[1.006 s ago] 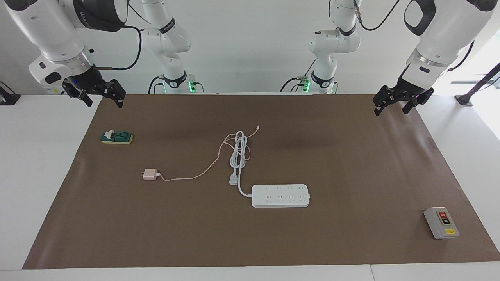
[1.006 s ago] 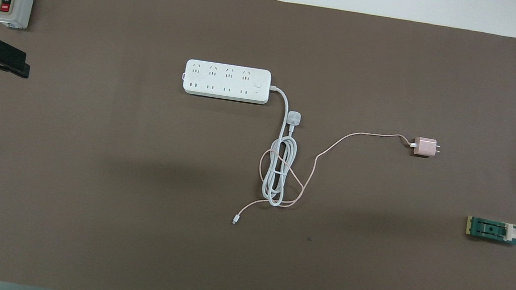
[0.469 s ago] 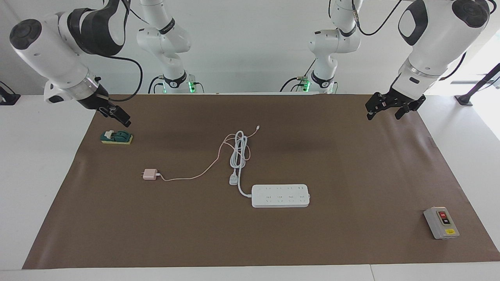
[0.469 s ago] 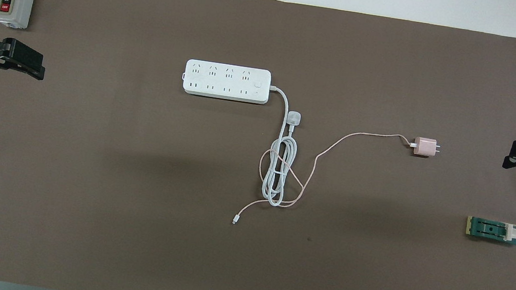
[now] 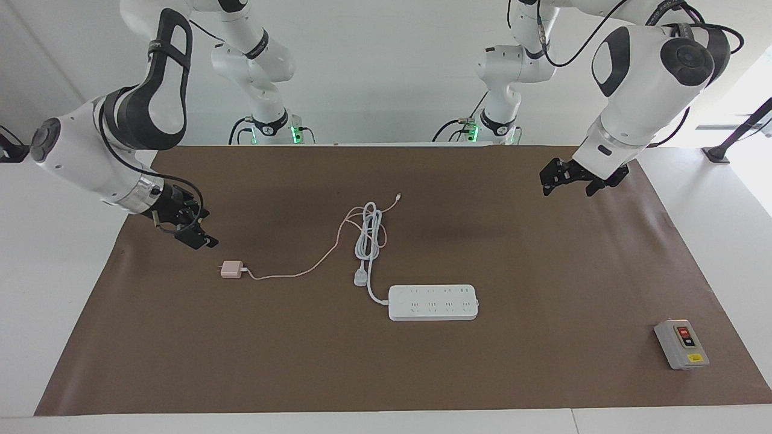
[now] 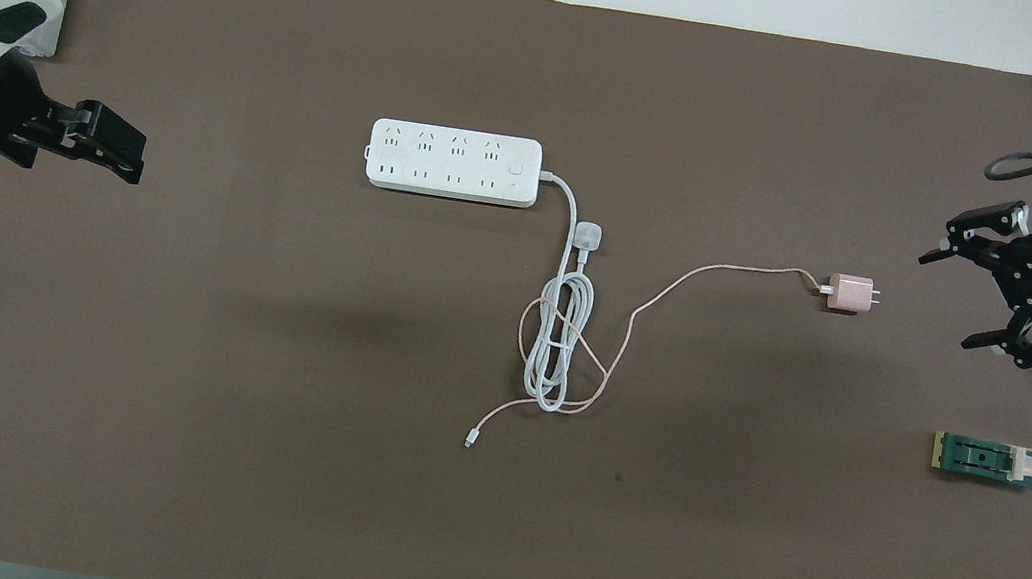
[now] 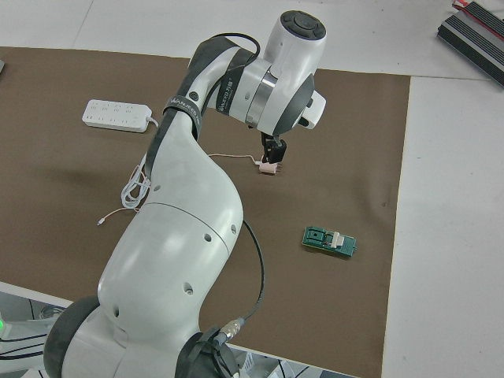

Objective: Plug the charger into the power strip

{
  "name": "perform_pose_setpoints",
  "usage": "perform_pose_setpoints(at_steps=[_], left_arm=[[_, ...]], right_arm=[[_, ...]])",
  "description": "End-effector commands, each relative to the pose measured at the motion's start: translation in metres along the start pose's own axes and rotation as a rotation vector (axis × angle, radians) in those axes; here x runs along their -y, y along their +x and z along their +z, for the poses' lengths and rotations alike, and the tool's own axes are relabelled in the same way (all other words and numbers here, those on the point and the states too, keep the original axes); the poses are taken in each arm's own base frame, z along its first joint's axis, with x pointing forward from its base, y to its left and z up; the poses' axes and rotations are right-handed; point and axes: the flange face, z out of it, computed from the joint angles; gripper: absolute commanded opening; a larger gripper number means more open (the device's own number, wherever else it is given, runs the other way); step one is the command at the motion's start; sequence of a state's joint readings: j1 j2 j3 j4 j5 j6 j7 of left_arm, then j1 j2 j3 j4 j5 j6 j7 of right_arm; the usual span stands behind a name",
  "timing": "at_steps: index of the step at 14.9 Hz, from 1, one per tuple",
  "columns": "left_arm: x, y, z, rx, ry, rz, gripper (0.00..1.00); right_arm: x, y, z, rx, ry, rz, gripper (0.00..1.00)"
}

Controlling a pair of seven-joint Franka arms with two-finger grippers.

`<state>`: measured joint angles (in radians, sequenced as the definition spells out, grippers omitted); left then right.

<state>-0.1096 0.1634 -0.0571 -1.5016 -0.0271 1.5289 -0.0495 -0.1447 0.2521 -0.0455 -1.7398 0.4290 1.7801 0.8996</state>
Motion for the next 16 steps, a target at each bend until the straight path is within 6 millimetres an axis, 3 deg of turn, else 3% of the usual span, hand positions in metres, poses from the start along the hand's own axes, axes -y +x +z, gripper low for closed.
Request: perform_pose_setpoints(at_steps=[1, 4, 6, 9, 16], left_arm=[[-0.001, 0.003, -0.003, 0.018, -0.072, -0.008, 1.0], [-0.008, 0.008, 0.006, 0.047, -0.185, -0.011, 1.0], [0.001, 0.011, 0.009, 0.07, -0.344, -0.039, 1.0], [-0.001, 0.02, 0.022, 0.134, -0.573, -0.051, 1.0], [-0.004, 0.08, 0.078, 0.083, -1.171, -0.001, 1.0]], right_arm=[[-0.009, 0.047, 0.025, 0.112, 0.062, 0.154, 1.0], [-0.01, 0.076, 0.051, 0.198, 0.116, 0.238, 1.0], [-0.014, 0.09, 0.069, 0.253, 0.118, 0.281, 1.0], [-0.015, 0.095, 0.088, 0.291, 0.093, 0.296, 1.0], [-0.02, 0.111, 0.118, 0.328, 0.089, 0.249, 1.0]])
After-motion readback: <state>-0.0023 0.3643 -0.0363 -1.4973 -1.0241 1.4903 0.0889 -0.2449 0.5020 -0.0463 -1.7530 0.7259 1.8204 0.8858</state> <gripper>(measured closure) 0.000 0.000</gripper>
